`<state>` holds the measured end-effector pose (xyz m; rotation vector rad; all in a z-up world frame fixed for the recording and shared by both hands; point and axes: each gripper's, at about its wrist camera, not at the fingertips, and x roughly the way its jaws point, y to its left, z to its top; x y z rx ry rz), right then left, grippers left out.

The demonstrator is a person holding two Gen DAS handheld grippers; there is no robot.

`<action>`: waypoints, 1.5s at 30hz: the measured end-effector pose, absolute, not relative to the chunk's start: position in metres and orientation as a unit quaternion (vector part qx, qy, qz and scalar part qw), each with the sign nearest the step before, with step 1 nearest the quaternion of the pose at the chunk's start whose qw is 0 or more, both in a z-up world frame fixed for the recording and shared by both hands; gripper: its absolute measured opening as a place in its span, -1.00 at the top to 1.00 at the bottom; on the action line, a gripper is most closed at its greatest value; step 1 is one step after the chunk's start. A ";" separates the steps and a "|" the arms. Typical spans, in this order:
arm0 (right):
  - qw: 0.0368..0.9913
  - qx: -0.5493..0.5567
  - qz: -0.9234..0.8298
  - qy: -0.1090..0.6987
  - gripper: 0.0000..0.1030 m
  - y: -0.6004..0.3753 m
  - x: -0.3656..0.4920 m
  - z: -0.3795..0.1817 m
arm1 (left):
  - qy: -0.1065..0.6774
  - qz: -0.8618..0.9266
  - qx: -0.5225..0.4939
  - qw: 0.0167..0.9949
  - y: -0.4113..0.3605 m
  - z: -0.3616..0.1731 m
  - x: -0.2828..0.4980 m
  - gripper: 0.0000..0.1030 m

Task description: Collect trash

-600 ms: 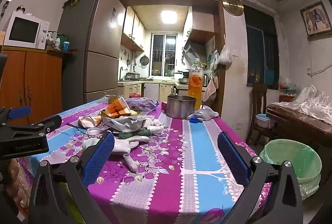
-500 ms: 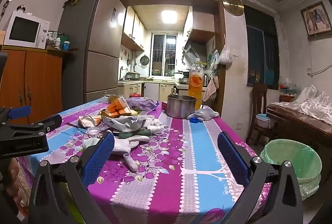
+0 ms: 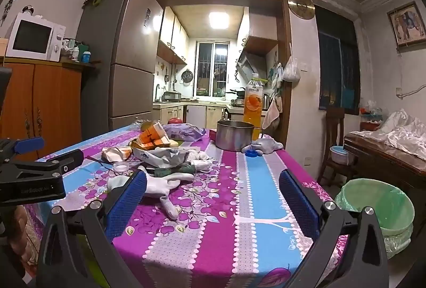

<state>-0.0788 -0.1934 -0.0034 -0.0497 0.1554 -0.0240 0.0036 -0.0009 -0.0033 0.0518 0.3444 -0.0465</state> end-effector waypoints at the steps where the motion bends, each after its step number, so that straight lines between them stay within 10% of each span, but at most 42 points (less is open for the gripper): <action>1: 0.997 -0.025 -0.011 0.078 -0.93 -0.193 -0.078 -0.004 | 0.170 -0.023 0.026 0.985 -0.001 -0.003 0.004 -0.91; 45: 0.997 -0.022 -0.013 0.077 -0.93 -0.193 -0.078 -0.004 | 0.164 -0.026 0.017 0.986 -0.002 -0.002 0.003 -0.90</action>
